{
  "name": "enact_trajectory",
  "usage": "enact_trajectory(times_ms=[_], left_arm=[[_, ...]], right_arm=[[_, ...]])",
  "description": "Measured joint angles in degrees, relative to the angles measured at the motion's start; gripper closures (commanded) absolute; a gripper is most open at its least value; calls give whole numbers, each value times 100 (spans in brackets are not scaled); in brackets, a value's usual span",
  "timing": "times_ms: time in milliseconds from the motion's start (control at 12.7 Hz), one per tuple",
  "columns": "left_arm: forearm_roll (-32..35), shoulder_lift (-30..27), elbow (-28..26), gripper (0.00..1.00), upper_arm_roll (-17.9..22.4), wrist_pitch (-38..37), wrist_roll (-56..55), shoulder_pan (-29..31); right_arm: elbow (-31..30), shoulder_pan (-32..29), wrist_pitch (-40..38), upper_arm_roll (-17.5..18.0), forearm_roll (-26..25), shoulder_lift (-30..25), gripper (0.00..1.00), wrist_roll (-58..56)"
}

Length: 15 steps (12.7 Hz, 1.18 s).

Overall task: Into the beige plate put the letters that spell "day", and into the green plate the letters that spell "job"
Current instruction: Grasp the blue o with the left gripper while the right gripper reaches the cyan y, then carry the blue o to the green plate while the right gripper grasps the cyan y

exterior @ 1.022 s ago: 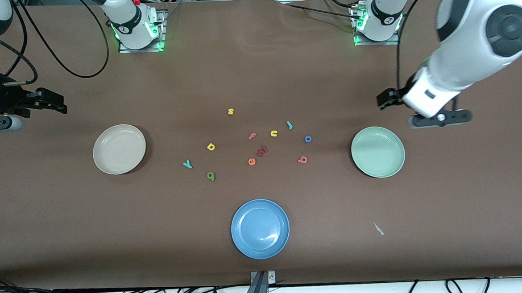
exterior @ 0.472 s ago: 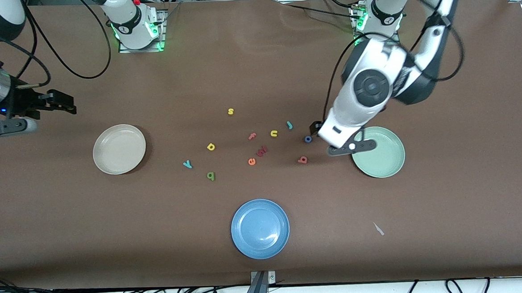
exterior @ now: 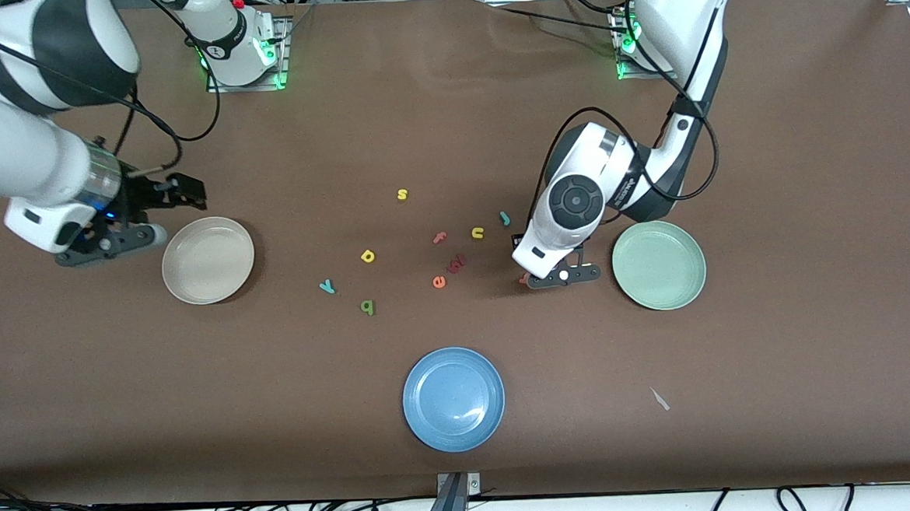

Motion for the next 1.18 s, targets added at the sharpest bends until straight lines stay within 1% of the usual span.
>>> enact_trajectory(times_ms=[236, 314, 472, 629, 708, 943, 1022, 1101, 1179], left_arm=[[17, 117, -368, 37, 5, 609, 4, -30], [47, 132, -520, 44, 7, 795, 6, -31], [69, 154, -865, 48, 8, 1231, 10, -50], [69, 165, -1179, 49, 8, 1623, 7, -110], [70, 156, -1221, 57, 8, 1711, 4, -126], [69, 134, -1229, 57, 10, 1716, 1, -130], [69, 128, -1234, 59, 10, 1716, -4, -132], [69, 124, -1237, 66, 10, 1717, -9, -132], [69, 117, -1238, 78, 10, 1717, -14, -133]], right_arm=[[-43, 290, 548, 8, 12, 296, 0, 95], [-110, 362, 790, 9, 15, 364, 0, 102], [-317, 516, 1329, 11, 19, 496, 0, 102], [-443, 694, 1726, 13, 18, 698, 0, 102], [-506, 784, 1958, 13, 18, 806, 0, 102], [-960, 886, 2891, 12, 7, 1000, 0, 70], [-1119, 887, 3147, 11, -10, 1045, 0, -42], [-1229, 887, 3370, 8, -31, 1117, 0, -222], [-1297, 887, 3586, 6, -38, 1212, 0, -437]])
